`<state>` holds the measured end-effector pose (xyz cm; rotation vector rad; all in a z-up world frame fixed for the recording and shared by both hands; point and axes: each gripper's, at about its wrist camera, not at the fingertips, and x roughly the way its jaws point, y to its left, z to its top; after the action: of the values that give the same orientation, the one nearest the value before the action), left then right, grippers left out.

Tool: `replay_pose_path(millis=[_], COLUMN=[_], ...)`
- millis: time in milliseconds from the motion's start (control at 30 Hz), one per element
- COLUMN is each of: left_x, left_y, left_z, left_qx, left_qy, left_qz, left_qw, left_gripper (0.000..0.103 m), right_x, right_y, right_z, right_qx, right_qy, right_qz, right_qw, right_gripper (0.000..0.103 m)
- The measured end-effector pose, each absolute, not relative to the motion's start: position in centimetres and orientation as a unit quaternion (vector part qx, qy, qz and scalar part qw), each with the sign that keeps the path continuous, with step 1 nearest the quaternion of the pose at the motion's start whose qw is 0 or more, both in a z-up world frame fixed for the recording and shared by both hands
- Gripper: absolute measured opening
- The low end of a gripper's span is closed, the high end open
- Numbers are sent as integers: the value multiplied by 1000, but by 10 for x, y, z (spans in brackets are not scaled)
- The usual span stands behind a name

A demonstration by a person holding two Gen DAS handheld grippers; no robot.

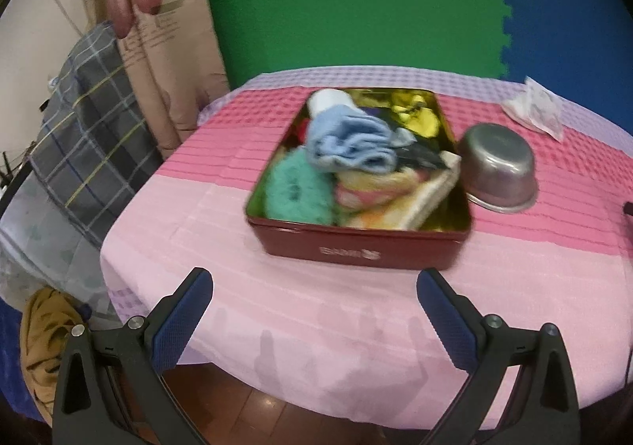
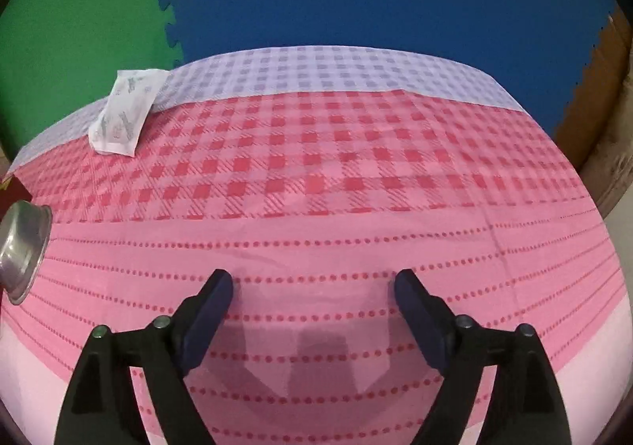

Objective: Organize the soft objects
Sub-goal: 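Reach the left tool to the white flowered pad packet and grasp it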

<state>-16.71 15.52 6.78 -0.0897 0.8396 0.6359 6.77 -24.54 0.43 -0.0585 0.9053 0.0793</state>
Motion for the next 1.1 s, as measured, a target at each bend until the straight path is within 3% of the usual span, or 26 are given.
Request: replay_pose_path(millis=[567,767,1100], left_x=[-115,-46,102], left_y=[53,20,27], left_z=[74,87,87], left_qx=[-15,2,-26], left_qy=[408,406,399], left_qz=[107,12,-12], left_qw=[907,914,916], left_gripper=[102,102,102], right_x=[60,61,61], right_y=[-244,-243,-238], right_z=[5,6,6], right_qx=[-37,-36,-43], right_qy=[434,433,426], right_qz=[39,40,65], right_qw=[899,900,902], right_gripper=[90,90,90])
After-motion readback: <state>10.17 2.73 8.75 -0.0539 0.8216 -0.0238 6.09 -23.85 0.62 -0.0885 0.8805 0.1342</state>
